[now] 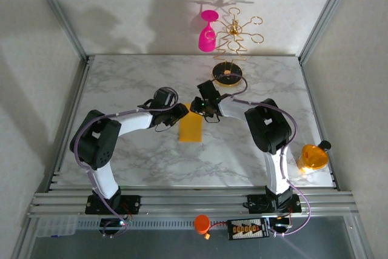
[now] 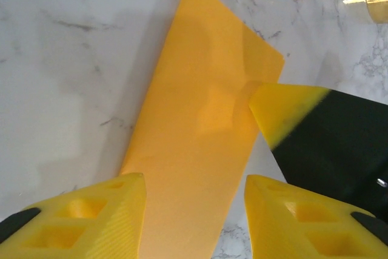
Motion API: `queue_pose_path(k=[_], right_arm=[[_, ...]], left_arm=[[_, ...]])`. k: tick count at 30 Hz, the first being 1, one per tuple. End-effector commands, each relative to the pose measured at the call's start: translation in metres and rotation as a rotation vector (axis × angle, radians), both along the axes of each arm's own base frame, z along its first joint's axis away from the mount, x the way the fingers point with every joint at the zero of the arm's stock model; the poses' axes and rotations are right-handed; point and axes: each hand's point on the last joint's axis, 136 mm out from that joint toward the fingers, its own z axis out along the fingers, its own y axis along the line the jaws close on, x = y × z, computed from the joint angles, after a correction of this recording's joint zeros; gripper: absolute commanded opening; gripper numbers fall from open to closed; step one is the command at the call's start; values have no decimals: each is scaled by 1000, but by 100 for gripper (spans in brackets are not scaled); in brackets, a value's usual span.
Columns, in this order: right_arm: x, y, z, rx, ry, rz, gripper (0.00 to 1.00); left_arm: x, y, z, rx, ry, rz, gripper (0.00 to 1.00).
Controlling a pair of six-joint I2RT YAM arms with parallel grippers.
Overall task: Fold a paper plane with a square sheet of paper (pick it up from the middle)
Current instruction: Rotate the square sheet of paper at the center of the table, then fold the triangle a second time at the center of the table.
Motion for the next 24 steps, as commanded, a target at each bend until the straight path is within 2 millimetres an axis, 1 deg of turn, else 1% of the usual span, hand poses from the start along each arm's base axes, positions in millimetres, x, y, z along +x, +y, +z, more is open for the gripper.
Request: queue_pose_path(k=[1,3,4,7,10,12,15,19,24], right_arm=[[9,-19,54,46,-112,-17,39],[-1,-33,60,74,-113,-24,46],[-8,-39,59,83,-103,-26,48],[-28,-52,52,109,-56,-22,54],[-46,-59,44,128,-11,-14,59],[-57,-60,41,142,16,-1,59],[-73,-60,33,171,64,13,59],[-91,-58,27,213,127,28,58],[-106,-56,22,229,191,38,56]], left_arm=[[10,-11,7,-3,-21,-45,43],[15,-16,4,-4,-18,-61,41],[18,-19,1,-2,-15,-69,40],[27,-20,-7,23,-11,-69,36],[33,-15,-15,67,-4,-48,35],[36,-11,-21,88,-2,-25,35],[35,-7,-31,85,16,19,34],[26,-3,-43,43,47,85,34],[12,3,-55,38,89,160,33]])
